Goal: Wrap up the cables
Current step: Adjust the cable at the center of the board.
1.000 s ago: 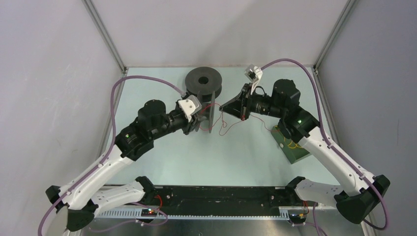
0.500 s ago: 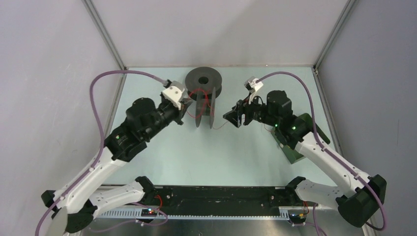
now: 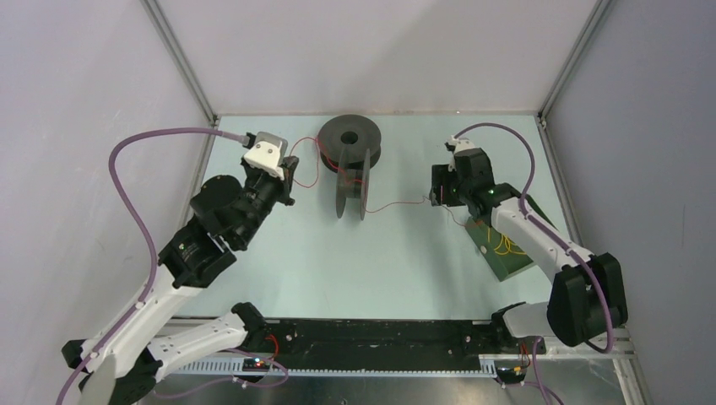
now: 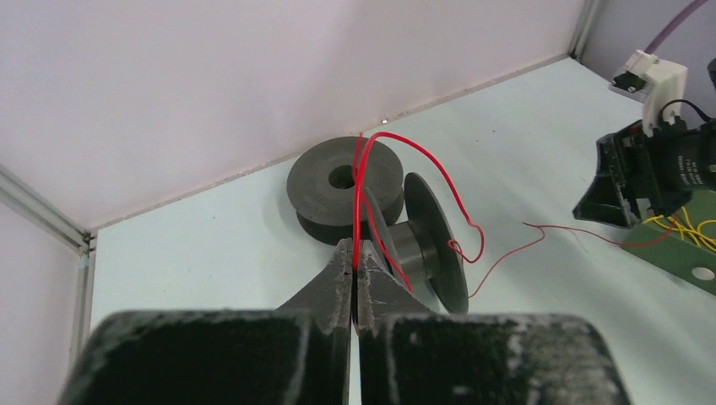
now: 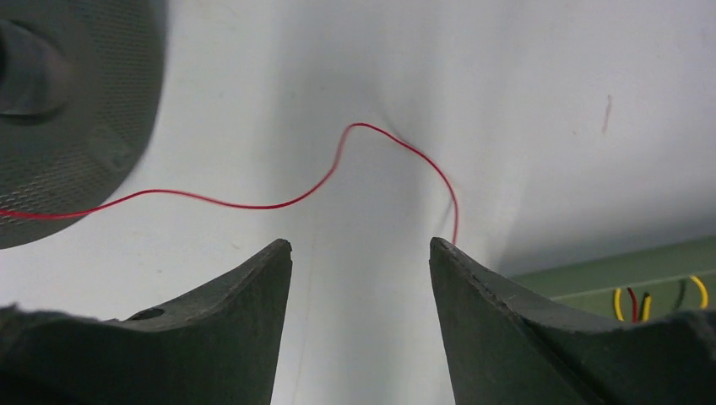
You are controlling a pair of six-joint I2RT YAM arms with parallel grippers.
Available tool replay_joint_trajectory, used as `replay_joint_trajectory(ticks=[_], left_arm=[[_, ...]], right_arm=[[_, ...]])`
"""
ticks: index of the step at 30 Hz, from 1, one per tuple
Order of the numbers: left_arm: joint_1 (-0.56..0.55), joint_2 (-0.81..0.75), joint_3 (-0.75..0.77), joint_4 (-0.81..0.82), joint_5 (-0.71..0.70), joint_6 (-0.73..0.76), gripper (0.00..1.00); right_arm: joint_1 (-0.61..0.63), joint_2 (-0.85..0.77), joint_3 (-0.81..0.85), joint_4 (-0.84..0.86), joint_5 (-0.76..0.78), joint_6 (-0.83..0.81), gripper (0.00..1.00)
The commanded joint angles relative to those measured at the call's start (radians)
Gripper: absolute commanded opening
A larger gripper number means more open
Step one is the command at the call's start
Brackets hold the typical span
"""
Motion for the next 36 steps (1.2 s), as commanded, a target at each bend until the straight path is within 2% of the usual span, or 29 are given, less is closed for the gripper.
replay_joint_trajectory(ticks=[1, 8, 13, 17, 21, 27, 29, 31, 33, 36], left_arm=[[0.005, 0.002, 0.018, 0.022, -0.070, -0.010, 0.00], [0.003, 0.004, 0.030, 0.022, -0.081, -0.014, 0.00], [0.004, 0.001, 0.041, 0.024, -0.083, -0.017, 0.00], [0.005, 0.004, 0.044, 0.023, -0.078, -0.018, 0.00], [0.003, 0.002, 0.043, 0.023, -0.073, -0.020, 0.00], [0.004, 0.000, 0.037, 0.023, -0.074, -0.017, 0.00], [0.005, -0.006, 0.027, 0.023, -0.076, -0.022, 0.00], [0.004, -0.016, 0.009, 0.024, -0.074, -0.032, 0.00], [0.003, -0.025, -0.023, 0.025, -0.075, -0.043, 0.00], [0.004, -0.036, -0.087, 0.029, -0.093, -0.049, 0.00]], right_arm=[[-0.035, 0.027, 0.007, -0.080, -0.001, 0.012, 0.66], [-0.046, 0.120, 0.016, -0.149, -0.059, 0.013, 0.66], [-0.050, 0.188, 0.081, -0.233, 0.062, -0.033, 0.66], [-0.054, 0.220, 0.093, -0.268, 0.083, -0.050, 0.66], [-0.060, 0.254, 0.093, -0.287, 0.102, -0.061, 0.61], [-0.063, 0.267, 0.094, -0.291, 0.107, -0.071, 0.45], [-0.059, 0.252, 0.098, -0.289, 0.121, -0.072, 0.21], [-0.048, 0.219, 0.111, -0.299, 0.146, -0.079, 0.07], [-0.026, 0.171, 0.135, -0.315, 0.201, -0.085, 0.00], [0.003, 0.079, 0.198, -0.352, 0.272, -0.086, 0.00]])
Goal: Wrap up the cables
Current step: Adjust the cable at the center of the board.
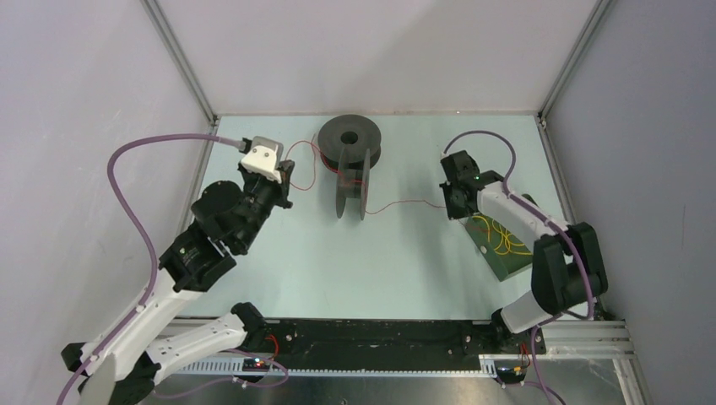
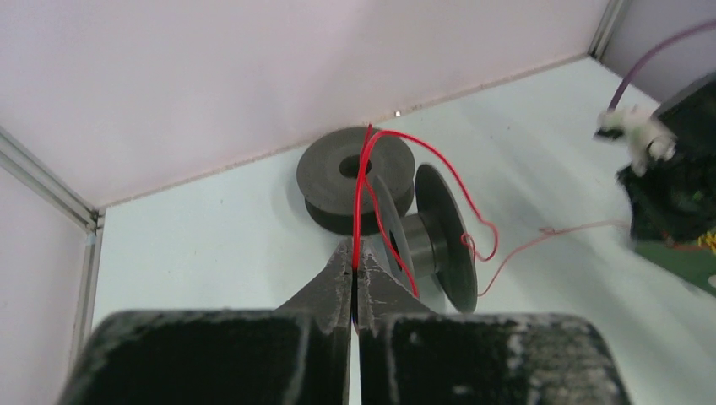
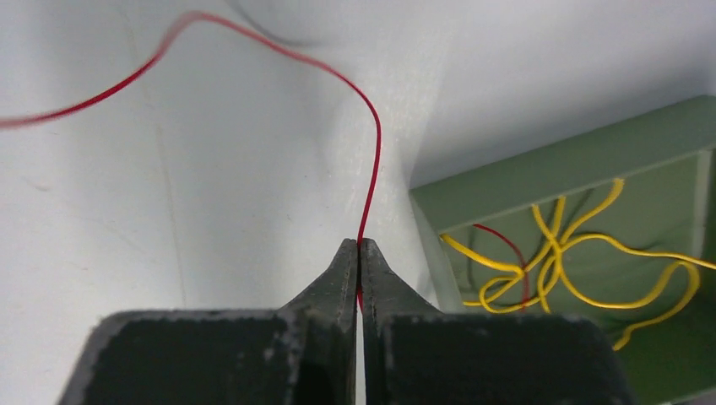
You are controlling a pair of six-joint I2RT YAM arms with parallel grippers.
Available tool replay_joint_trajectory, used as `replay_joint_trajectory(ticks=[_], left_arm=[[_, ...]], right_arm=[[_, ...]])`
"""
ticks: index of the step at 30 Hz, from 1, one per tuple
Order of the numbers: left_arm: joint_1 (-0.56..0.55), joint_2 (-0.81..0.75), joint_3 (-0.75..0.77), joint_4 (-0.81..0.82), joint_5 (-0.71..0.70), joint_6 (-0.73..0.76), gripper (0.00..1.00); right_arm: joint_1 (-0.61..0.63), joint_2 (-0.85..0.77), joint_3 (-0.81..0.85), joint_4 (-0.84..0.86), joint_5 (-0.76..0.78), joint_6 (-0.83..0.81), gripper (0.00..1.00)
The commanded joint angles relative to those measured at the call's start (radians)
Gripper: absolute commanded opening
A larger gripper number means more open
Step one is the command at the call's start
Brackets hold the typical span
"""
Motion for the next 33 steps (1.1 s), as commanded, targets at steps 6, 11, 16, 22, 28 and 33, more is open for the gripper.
replay_joint_trajectory(ticks=[6, 11, 16, 22, 28, 33], left_arm=[[0.003, -0.059, -0.151, 0.055, -0.052, -0.010, 0.00], [0.004, -0.086, -0.215, 0.090, -0.028, 0.004, 0.00], [0.003, -0.068, -0.234, 0.091, 0.025, 0.002, 0.00], [0.004, -0.078, -0.226, 0.072, 0.104, -0.050, 0.00], [0.004, -0.088, -0.213, -0.021, 0.204, -0.142, 0.00], [0.004, -0.033, -0.176, -0.070, 0.298, -0.200, 0.00]], right_arm=[[0.045, -0.254, 0.251, -0.109, 0.336, -0.061, 0.00], [0.064, -0.330, 0.292, 0.090, 0.403, -0.260, 0.00], [-0.051, -0.326, 0.240, 0.447, -0.010, -0.298, 0.02], [-0.175, -0.104, 0.214, 0.603, -0.185, -0.234, 0.15], [-0.141, -0.104, 0.234, 0.391, -0.182, -0.156, 0.44], [0.027, -0.273, 0.145, 0.374, -0.326, -0.264, 0.53]])
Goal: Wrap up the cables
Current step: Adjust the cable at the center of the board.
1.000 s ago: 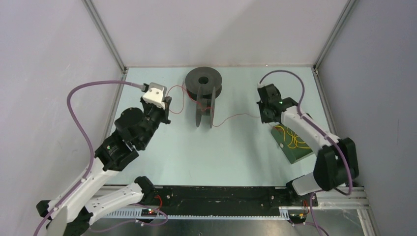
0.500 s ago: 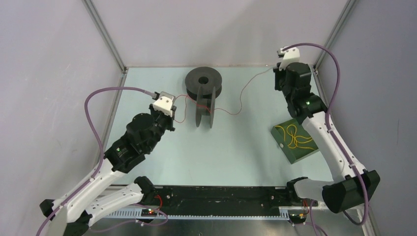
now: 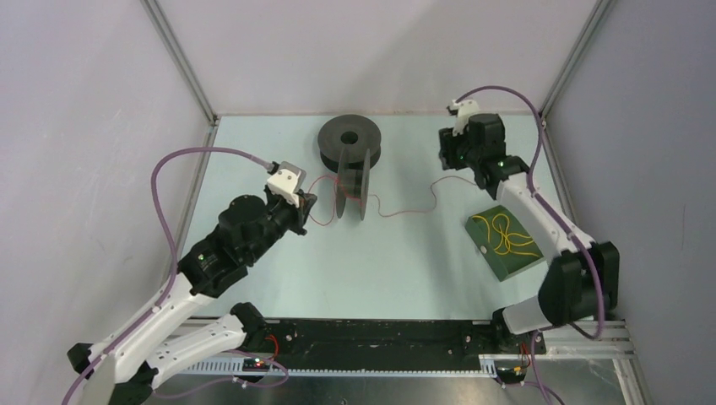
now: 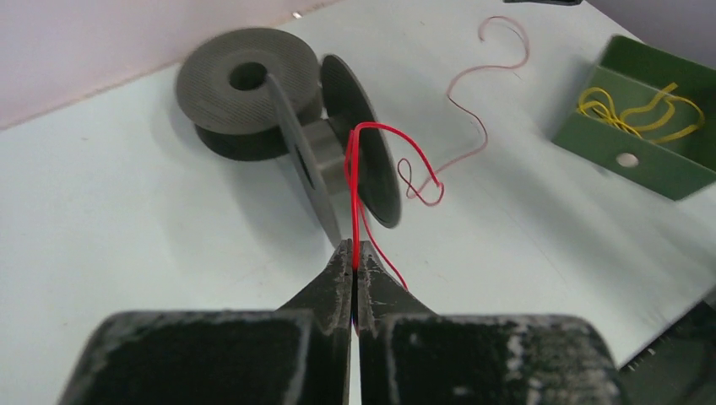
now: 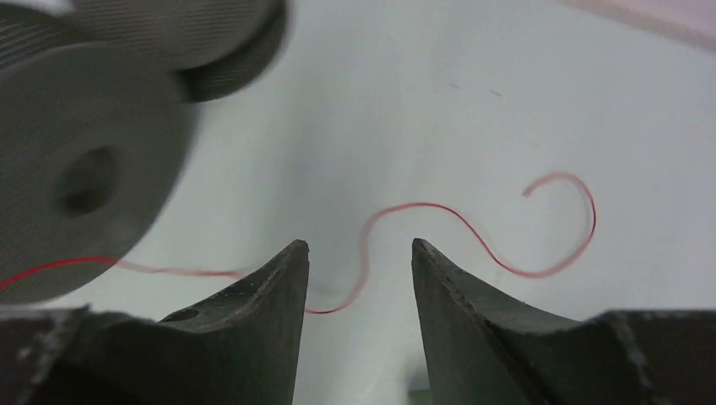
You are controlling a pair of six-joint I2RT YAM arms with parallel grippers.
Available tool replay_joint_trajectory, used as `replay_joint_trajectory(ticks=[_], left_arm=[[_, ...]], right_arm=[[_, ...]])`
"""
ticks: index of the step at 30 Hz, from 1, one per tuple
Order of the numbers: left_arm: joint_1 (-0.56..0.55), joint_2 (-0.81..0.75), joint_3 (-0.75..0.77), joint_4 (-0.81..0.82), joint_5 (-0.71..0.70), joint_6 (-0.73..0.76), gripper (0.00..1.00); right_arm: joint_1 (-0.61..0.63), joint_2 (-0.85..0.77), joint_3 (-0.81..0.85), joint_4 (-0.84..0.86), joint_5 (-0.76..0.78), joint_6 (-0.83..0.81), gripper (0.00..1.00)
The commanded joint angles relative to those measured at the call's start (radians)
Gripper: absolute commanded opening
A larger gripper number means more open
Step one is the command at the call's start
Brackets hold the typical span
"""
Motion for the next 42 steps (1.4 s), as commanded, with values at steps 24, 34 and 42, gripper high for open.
replay_joint_trajectory(ticks=[24, 34, 42], left_arm=[[0.004, 0.152, 0.111, -0.105, 0.347, 0.002, 0.00], [0.005, 0.169, 0.113, -0.104, 0.341, 0.007, 0.07], [0.008, 0.168, 0.104, -0.100, 0.292, 0.008, 0.20]], right_arm=[[0.462, -0.203, -0.191, 0.446, -0.686, 0.004, 0.66], [0.444, -0.184, -0.191, 0.567, -0.649, 0.164, 0.00], [0.288, -0.234, -0.250, 0.663, -0.673, 0.555, 0.00]])
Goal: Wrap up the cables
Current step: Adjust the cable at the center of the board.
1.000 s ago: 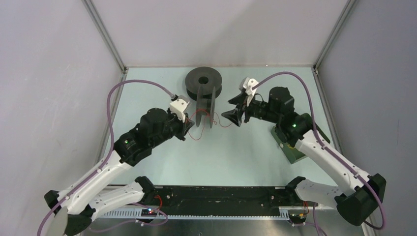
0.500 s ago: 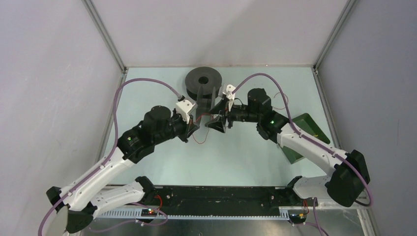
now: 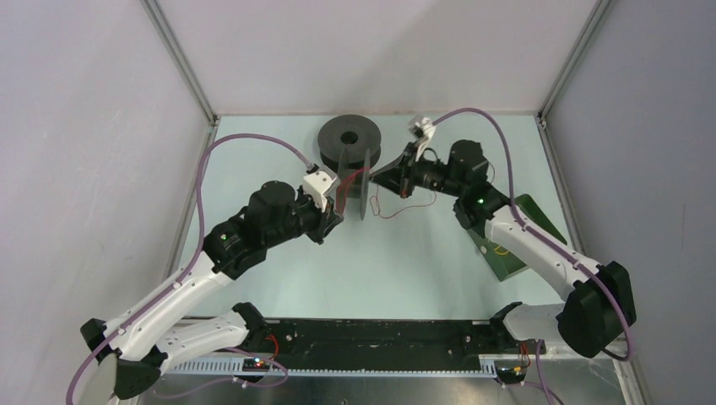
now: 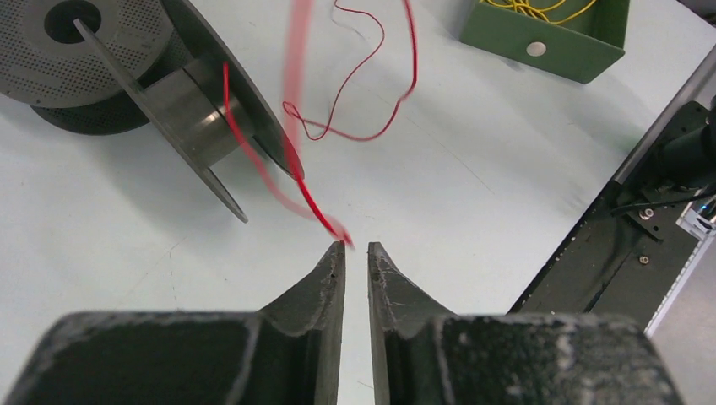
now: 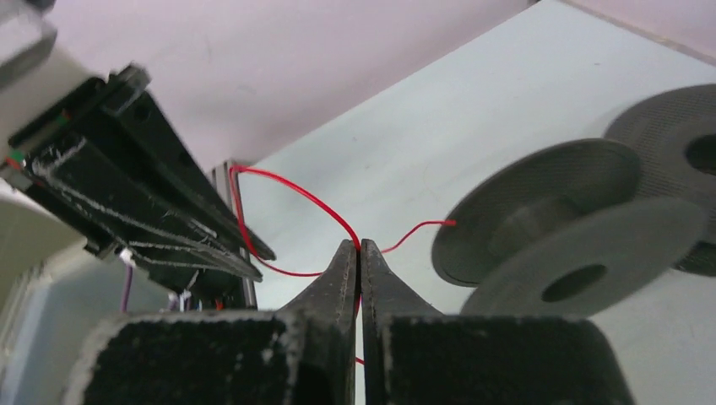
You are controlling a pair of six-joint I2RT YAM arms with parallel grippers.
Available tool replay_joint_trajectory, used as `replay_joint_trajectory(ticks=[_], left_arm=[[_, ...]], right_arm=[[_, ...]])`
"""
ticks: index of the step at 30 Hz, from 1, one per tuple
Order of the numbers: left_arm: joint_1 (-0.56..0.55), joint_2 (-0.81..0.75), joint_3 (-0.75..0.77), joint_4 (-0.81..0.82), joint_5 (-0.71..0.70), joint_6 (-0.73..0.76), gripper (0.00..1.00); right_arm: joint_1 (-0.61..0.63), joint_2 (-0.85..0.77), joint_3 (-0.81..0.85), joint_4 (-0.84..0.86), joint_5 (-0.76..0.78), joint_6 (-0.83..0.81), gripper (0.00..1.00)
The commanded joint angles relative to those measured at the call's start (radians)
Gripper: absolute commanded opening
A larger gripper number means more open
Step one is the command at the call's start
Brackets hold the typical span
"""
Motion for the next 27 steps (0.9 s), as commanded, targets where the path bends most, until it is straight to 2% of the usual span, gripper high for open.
replay_joint_trajectory(ticks=[1, 9, 13, 17, 21, 27], left_arm=[[0.007, 0.002, 0.034, 0.025, -0.027, 0.016, 0.20], [0.015, 0.036, 0.043, 0.056, -0.090, 0.026, 0.22], [0.017, 0.007, 0.008, 0.135, -0.118, 0.028, 0.36], [0.017, -0.075, -0.094, 0.363, -0.119, 0.004, 0.48], [0.017, -0.139, -0.209, 0.666, -0.077, -0.015, 0.59], [0.016, -0.097, -0.252, 0.791, 0.061, 0.021, 0.69]], right_arm=[[-0.076, -0.062, -0.043, 0.180, -0.028, 0.272, 0.00], [-0.133, -0.086, -0.102, 0.298, -0.077, 0.431, 0.00], [-0.152, -0.105, -0.137, 0.375, -0.068, 0.537, 0.00], [-0.157, -0.134, -0.164, 0.466, -0.050, 0.641, 0.00], [-0.154, -0.163, -0.185, 0.526, -0.018, 0.720, 0.00], [-0.152, -0.199, -0.211, 0.541, 0.037, 0.764, 0.00]])
